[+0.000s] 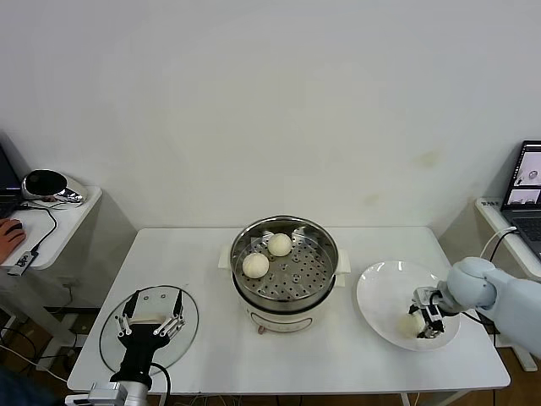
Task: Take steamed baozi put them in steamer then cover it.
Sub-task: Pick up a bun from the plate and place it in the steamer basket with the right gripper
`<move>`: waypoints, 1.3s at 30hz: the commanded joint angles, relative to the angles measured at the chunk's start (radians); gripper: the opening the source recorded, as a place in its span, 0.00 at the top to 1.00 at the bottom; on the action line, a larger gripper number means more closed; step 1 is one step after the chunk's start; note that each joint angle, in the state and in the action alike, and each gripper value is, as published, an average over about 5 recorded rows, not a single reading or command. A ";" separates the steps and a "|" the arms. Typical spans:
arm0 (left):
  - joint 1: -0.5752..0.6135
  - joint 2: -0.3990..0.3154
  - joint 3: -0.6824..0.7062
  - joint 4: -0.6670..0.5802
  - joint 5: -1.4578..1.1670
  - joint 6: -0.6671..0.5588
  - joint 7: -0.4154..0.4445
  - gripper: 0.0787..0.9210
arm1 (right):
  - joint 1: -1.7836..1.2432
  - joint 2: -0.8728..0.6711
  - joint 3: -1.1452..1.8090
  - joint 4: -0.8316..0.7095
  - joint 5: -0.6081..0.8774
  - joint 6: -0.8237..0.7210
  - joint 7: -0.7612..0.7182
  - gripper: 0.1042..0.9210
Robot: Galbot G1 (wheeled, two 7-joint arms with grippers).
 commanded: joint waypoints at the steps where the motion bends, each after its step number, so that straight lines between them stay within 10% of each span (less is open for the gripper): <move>1: 0.001 0.004 0.000 -0.004 -0.002 -0.001 0.001 0.12 | 0.199 -0.013 -0.039 0.007 0.077 0.001 -0.029 0.38; 24: 0.000 0.003 -0.005 -0.019 -0.010 -0.001 -0.001 0.12 | 0.968 0.391 -0.468 0.077 0.418 0.126 -0.036 0.36; 39: 0.004 -0.013 -0.023 -0.038 -0.009 0.000 -0.005 0.12 | 0.846 0.588 -0.605 0.065 0.190 0.536 0.007 0.35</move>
